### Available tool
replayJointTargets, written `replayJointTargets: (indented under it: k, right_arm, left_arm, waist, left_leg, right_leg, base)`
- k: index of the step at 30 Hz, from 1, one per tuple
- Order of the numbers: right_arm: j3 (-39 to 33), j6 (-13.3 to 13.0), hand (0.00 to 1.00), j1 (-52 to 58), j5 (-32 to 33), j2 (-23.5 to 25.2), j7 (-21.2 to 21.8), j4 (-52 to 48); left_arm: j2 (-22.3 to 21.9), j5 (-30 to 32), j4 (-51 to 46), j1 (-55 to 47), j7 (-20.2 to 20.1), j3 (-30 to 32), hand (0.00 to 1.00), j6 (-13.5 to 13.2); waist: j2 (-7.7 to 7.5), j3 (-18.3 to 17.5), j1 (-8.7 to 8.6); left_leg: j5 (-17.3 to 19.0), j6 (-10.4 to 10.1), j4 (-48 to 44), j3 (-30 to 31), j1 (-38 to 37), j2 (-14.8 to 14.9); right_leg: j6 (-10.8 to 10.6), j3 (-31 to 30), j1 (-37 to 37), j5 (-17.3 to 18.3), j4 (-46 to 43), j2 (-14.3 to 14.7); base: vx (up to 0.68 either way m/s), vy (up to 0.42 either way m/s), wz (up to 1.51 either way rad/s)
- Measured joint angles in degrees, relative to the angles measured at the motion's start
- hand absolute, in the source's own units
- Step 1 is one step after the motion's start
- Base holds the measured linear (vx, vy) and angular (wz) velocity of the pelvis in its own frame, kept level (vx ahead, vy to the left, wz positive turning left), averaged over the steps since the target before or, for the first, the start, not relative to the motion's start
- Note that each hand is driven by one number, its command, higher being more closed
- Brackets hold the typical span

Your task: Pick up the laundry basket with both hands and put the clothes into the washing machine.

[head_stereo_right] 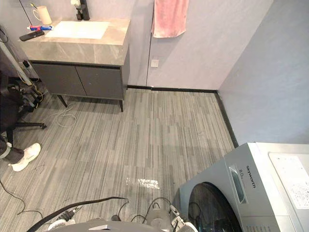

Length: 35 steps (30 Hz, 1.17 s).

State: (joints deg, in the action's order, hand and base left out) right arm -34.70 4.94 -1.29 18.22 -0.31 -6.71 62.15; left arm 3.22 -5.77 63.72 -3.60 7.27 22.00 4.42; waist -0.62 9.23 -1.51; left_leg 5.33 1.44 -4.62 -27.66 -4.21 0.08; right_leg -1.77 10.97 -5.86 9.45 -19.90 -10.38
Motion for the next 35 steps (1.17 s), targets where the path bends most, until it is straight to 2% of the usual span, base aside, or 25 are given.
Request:
replayJointTargets:
  k: [1,2,3,4,5,6,9,10,11,13,15,19,21,25,29,31,35]
  right_arm:
    - [0.17,0.04,0.0,-0.16,0.0,-0.09,-0.01,0.02]
    - [0.26,0.12,0.0,-0.79,-0.01,-0.55,-0.03,0.84]
    - [0.36,0.26,0.0,-1.24,-0.01,-0.73,-0.06,1.85]
    - [1.08,0.38,0.0,-1.17,-0.01,-0.63,-0.08,2.13]
    - [1.46,0.36,0.0,-1.09,0.0,-0.42,-0.07,2.4]
    - [1.57,0.3,0.0,-1.13,0.09,-0.18,-0.04,2.93]
    - [2.48,0.16,0.0,-1.13,0.57,-0.52,0.06,4.08]
    - [2.44,0.16,0.0,-1.1,0.57,-0.59,0.06,4.07]
    - [2.45,0.35,0.0,-0.99,0.55,-1.25,0.22,4.09]
    - [2.76,1.68,0.0,-1.0,0.49,-2.11,1.79,4.11]
    - [2.74,1.96,0.0,-1.01,0.49,-2.61,2.48,4.11]
    - [1.06,0.48,0.0,-1.12,0.58,-2.86,0.83,4.1]
    - [-1.64,0.24,0.0,-1.04,0.68,-2.85,-0.05,4.07]
    - [-3.77,0.23,0.0,-1.1,1.64,-2.55,-0.2,4.07]
    - [-5.01,1.74,0.0,-1.19,1.58,-2.64,0.33,4.22]
    - [-5.61,1.52,0.0,-1.2,1.59,-2.6,0.1,4.26]
    - [-5.89,1.08,0.0,-1.03,1.6,-2.22,-1.03,4.64]
  left_arm:
    - [0.27,0.01,0.35,-0.06,0.02,-0.21,0.0,0.09]
    - [0.77,0.14,1.04,-0.96,0.11,-1.3,0.0,0.41]
    - [1.07,0.32,1.12,-1.89,0.1,-2.3,0.0,0.55]
    - [1.52,0.41,1.2,-2.86,0.11,-3.21,0.0,0.6]
    - [1.85,0.41,1.21,-3.38,0.09,-3.46,0.0,0.61]
    - [2.3,0.44,1.4,-3.85,0.1,-3.83,0.0,0.62]
    - [2.37,1.07,2.31,-3.78,0.13,-3.85,0.0,0.63]
    - [2.28,1.24,2.31,-3.79,0.13,-3.51,0.0,0.62]
    - [1.72,1.42,2.36,-3.89,0.06,-2.83,0.0,0.72]
    - [1.06,1.43,2.57,-3.93,0.1,-1.71,0.0,0.85]
    - [0.67,1.43,2.75,-3.94,0.2,-1.42,0.0,1.16]
    - [0.2,1.46,2.51,-3.42,0.63,-0.64,0.0,1.39]
    - [-0.08,1.64,2.13,-2.41,0.67,-0.64,0.0,1.68]
    - [-1.29,1.66,2.15,-2.43,0.92,-0.56,0.0,1.79]
    - [-1.55,2.26,2.21,-2.74,2.26,-0.6,0.0,1.74]
    - [-1.59,2.64,2.2,-2.74,2.38,-0.84,0.0,1.7]
    - [-0.66,2.63,2.18,-2.82,2.44,-3.79,0.0,1.5]
  waist:
    - [-0.09,0.18,0.0]
    - [-0.07,0.99,0.5]
    - [-0.1,1.04,0.51]
    - [-0.7,0.92,0.45]
    - [-1.1,0.84,0.43]
    - [-1.87,0.8,0.41]
    - [-1.73,0.82,-0.35]
    - [-1.37,0.81,-0.43]
    - [-0.66,0.56,0.01]
    - [0.24,0.17,0.08]
    - [1.11,-0.32,0.02]
    - [2.0,-0.12,-0.71]
    - [2.33,0.9,-0.88]
    - [3.42,1.37,-1.21]
    - [4.04,1.08,-1.82]
    - [4.28,1.1,-1.79]
    - [3.32,1.36,-1.64]
  left_leg:
    - [-0.05,-0.04,0.01,-0.51,0.23,0.09]
    - [0.02,-1.11,0.68,-0.88,0.13,0.65]
    - [-0.57,-2.0,1.57,-0.97,0.05,1.11]
    - [-1.22,-3.11,2.34,-0.75,0.12,1.69]
    - [-1.53,-3.62,2.88,-0.59,0.08,1.77]
    - [-2.0,-4.37,3.59,0.05,-0.11,1.84]
    - [-3.81,-7.22,4.93,5.67,0.17,4.25]
    - [-4.09,-7.64,4.69,5.81,0.26,5.0]
    - [-4.71,-7.74,4.43,5.81,0.43,6.35]
    - [-5.28,-7.14,3.27,5.99,0.95,7.25]
    - [-5.34,-7.22,3.26,6.32,0.9,7.24]
    - [-6.79,-7.65,3.97,7.3,1.62,5.73]
    - [-9.37,-7.83,4.24,7.46,2.05,3.96]
    - [-9.59,-7.8,5.23,7.56,1.49,4.26]
    - [-9.42,-7.58,7.87,7.66,0.95,5.63]
    - [-8.69,-6.7,7.84,7.41,0.61,5.85]
    - [-6.82,-6.03,7.56,6.24,-1.0,5.85]
  right_leg:
    - [0.74,1.56,-0.11,0.46,-0.17,-0.67]
    - [0.9,6.22,-0.41,0.35,-0.61,-2.77]
    - [-0.24,5.91,-0.44,-0.54,0.98,-2.73]
    - [-1.5,4.47,-0.39,-2.52,3.42,-2.15]
    - [-1.9,3.67,-0.4,-3.68,4.28,-2.07]
    - [-3.49,3.45,-0.26,-4.79,4.79,-2.1]
    - [-2.56,7.32,1.97,-3.36,7.01,0.98]
    - [-2.66,7.55,2.2,-3.17,7.44,1.77]
    - [-2.09,8.06,2.28,-2.71,7.68,2.91]
    - [-1.54,8.13,2.21,-2.3,7.19,3.66]
    - [-1.24,8.05,2.17,-1.93,6.87,3.7]
    - [-1.42,8.35,1.79,-1.79,6.56,2.52]
    - [-1.73,8.71,1.7,-1.56,6.14,0.67]
    - [-1.69,8.74,1.76,-1.61,6.44,1.02]
    - [-1.63,8.57,2.35,-4.06,10.56,3.56]
    - [-1.75,8.12,3.38,-5.72,12.9,4.3]
    - [-2.09,6.28,6.01,-8.94,18.01,5.32]
  base:
    - [-0.09,-0.069,-0.28]
    - [-0.09,-0.082,-0.28]
    - [-0.08,-0.133,-0.26]
    - [-0.05,-0.14,-0.06]
    - [-0.02,-0.184,0.05]
    - [0.01,-0.214,0.18]
    - [0.04,-0.2,0.33]
    - [0.09,-0.251,0.24]
    - [0.09,-0.203,0.04]
    - [0.12,-0.179,-0.03]
    - [0.12,-0.081,-0.06]
    - [0.08,0.016,0.1]
    - [0.0,0.018,0.28]
    - [-0.03,-0.004,0.0]
    - [-0.06,-0.013,-0.08]
    - [-0.04,0.04,-0.18]
    - [-0.06,0.055,-0.24]
